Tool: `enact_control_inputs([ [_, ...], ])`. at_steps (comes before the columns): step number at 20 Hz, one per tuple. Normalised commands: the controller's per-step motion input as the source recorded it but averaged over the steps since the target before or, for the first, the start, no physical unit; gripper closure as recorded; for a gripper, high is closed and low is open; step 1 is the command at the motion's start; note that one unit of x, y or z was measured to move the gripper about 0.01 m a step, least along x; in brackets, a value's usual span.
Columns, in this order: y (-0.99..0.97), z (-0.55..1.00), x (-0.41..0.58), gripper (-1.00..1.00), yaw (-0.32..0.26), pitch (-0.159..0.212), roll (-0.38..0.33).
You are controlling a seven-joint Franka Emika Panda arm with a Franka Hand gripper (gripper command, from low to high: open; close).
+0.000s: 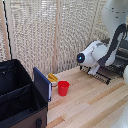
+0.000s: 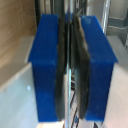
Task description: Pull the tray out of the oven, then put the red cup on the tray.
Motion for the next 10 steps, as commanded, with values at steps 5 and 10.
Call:
enact_control_inputs([
  [5, 0.11, -0.01, 0.082, -1.0, 0.014, 0.017, 0.042],
  [10, 0.07, 0.15, 0.101, -1.0, -0.015, 0.087, 0.135],
])
